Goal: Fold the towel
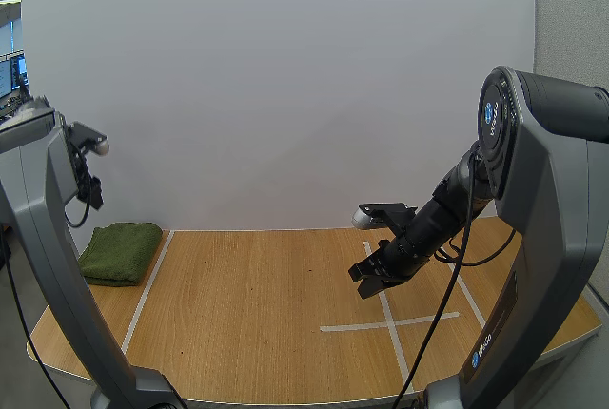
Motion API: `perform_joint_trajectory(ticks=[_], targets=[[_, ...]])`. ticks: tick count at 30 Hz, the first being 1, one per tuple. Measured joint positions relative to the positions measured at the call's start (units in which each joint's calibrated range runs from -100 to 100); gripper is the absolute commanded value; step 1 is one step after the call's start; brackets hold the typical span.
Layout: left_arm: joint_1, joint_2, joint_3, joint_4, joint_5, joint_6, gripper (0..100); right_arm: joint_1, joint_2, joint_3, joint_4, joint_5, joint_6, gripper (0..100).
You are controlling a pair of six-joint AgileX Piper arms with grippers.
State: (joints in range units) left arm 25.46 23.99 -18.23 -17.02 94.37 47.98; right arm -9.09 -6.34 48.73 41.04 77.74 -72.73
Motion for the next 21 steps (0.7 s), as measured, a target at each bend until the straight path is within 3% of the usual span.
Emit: perform_joint_trajectory(ticks=[11,13,15,16,21], targets=[[0.0,-12.2,-0.1,-1.2,4.6,-2.6,100,0.0,-7.5,0.1,0.0,0.0,0.0,0],[0.0,-14.0,-0.1,-2.3,4.6,-3.0,73,0.0,-8.9,0.1,0.0,0.0,0.0,0],[0.0,-17.1,-0.1,-4.5,4.6,-3.6,14,0.0,-11.7,0.1,0.0,0.0,0.0,0],[0.0,-18.2,-0.1,-4.9,4.8,-4.0,0,0.0,-14.9,0.1,0.1,0.1,0.0,0],[0.0,-23.9,-0.1,-6.2,4.8,-7.1,0,0.0,-22.6,0.1,3.3,0.1,0.0,0]])
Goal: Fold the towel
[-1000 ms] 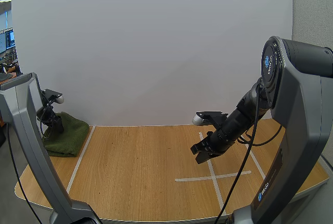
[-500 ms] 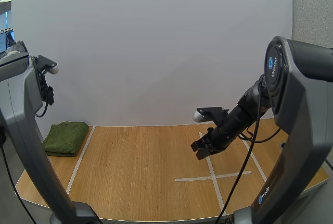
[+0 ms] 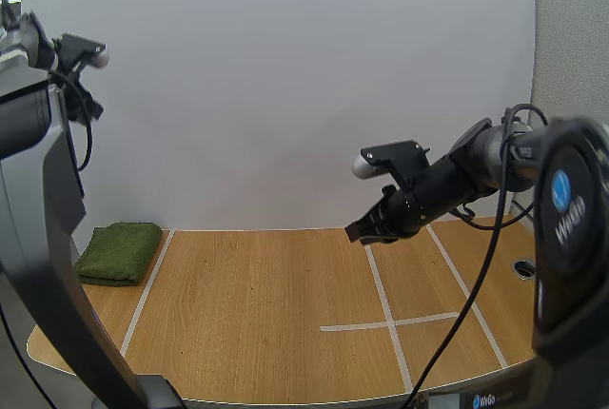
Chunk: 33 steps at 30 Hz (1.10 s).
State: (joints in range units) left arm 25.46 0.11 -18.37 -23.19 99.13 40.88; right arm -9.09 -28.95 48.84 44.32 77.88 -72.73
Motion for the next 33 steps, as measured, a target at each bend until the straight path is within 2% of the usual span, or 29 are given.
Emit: perform_joint_trajectory(ticks=[3,5,7,13,15,17,21,22,24,25,28,33], targets=[[0.0,-2.6,0.0,-0.5,0.2,-1.7,0,0.0,-2.4,0.0,1.0,0.0,0.0,0],[0.0,-7.4,0.0,-3.5,0.2,-3.5,0,0.0,-6.0,0.0,1.7,0.0,1.2,0],[0.0,-10.7,0.0,-6.8,0.2,-4.3,0,0.0,-10.7,0.0,1.8,-2.4,4.3,0],[0.0,-16.5,0.0,-11.0,0.2,-5.8,0,0.0,-17.9,0.0,1.8,-5.1,9.5,0],[0.0,-18.8,0.0,-9.5,0.2,-10.0,0,0.0,-21.1,0.0,1.9,-6.2,12.8,0],[0.0,-21.4,0.0,-5.1,0.3,-14.7,0,0.0,-24.2,0.0,1.9,-8.5,15.7,0],[0.0,-23.2,0.0,-3.1,0.5,-17.5,0,0.0,-28.7,0.0,1.9,-14.8,22.1,0],[0.0,-24.5,0.0,-2.9,0.5,-19.0,0,0.0,-30.8,0.0,2.0,-17.7,25.2,0],[0.0,-26.1,0.0,-2.9,0.5,-20.2,0,0.0,-32.0,0.0,2.0,-18.9,26.8,0],[0.0,-27.0,0.0,-2.9,0.5,-20.7,0,0.0,-34.5,0.0,2.0,-19.8,29.9,0],[0.0,-30.9,0.0,-3.6,0.7,-21.5,0,0.0,-37.5,0.0,2.3,-20.0,33.1,0],[0.0,-35.0,0.0,-5.0,0.7,-22.4,0,0.0,-39.0,0.0,2.8,-20.2,33.9,0]])
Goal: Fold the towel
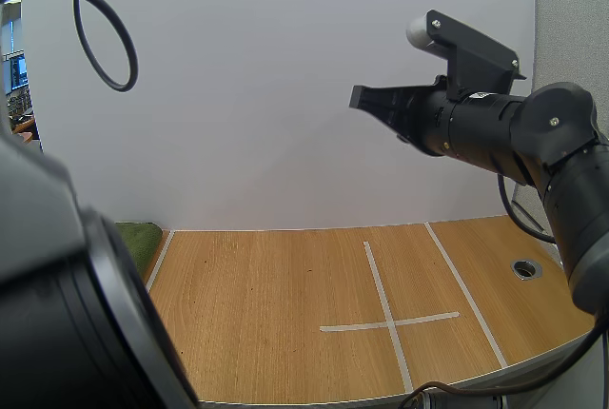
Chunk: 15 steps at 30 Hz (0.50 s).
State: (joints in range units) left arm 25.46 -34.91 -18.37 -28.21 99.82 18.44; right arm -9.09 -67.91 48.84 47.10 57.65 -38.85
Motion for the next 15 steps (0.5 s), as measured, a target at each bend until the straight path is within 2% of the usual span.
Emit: perform_joint_trajectory(ticks=[3,9,12,13,14,15], targets=[[0.0,-4.4,1.2,-0.8,-0.2,-2.4,0,0.0,-2.5,0.0,-3.7,-10.4,0.5,0],[0.0,-9.1,8.2,-2.7,-3.4,-2.9,0,0.0,-3.6,0.1,-6.8,-17.8,0.8,0],[0.0,-11.4,14.4,-3.4,-9.2,-3.1,0,0.0,-4.7,0.1,-9.3,-24.8,0.9,0],[0.0,-13.4,21.5,-3.6,-18.0,-3.2,0,0.0,-5.3,0.1,-10.8,-28.5,0.9,0],[0.0,-14.2,25.1,-3.7,-21.3,-3.2,0,0.0,-5.3,0.1,-10.8,-28.5,0.9,0],[0.0,-14.4,25.1,-3.7,-21.3,-3.2,0,0.0,-5.3,0.4,-11.0,-29.7,0.9,0]])
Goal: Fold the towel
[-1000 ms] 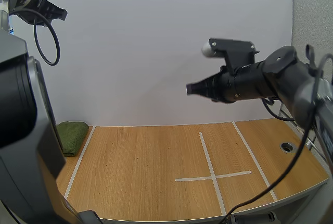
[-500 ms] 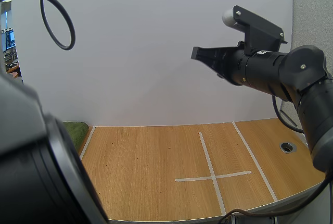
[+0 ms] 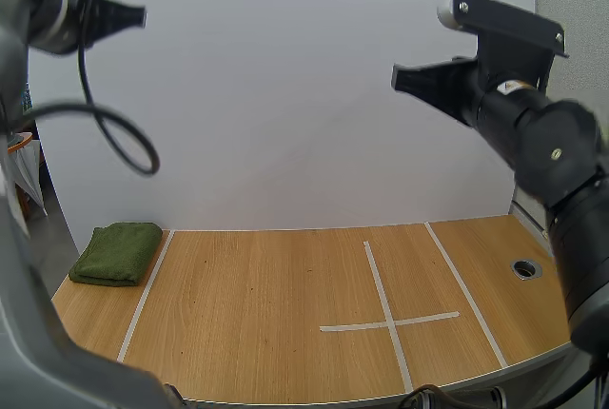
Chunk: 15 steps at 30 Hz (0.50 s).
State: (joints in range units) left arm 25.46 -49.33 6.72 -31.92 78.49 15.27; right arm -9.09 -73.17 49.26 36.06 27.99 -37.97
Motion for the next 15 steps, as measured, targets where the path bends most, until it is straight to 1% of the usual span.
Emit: perform_joint_trajectory(ticks=[1,3,4,7,9,15], targets=[[0.0,-1.0,8.6,-0.1,-8.8,1.4,0,0.0,-0.1,1.0,-0.2,-1.9,0.0,0],[0.0,-1.8,14.7,-0.1,-14.1,2.0,0,0.0,-0.1,4.9,-0.7,-7.1,0.0,0],[0.0,-1.8,15.8,-0.1,-14.7,2.0,0,0.0,-0.1,4.9,-0.7,-8.5,0.0,0],[0.0,-1.8,23.2,-0.8,-22.7,2.1,0,0.0,-0.1,11.7,-2.5,-14.2,0.0,0],[0.0,-1.8,24.0,-1.0,-23.3,2.2,0,0.0,-0.1,15.3,-2.8,-19.5,0.0,0],[0.0,-1.8,24.2,-1.2,-23.7,2.2,0,0.0,-0.1,16.1,-3.1,-21.7,-3.6,0]])
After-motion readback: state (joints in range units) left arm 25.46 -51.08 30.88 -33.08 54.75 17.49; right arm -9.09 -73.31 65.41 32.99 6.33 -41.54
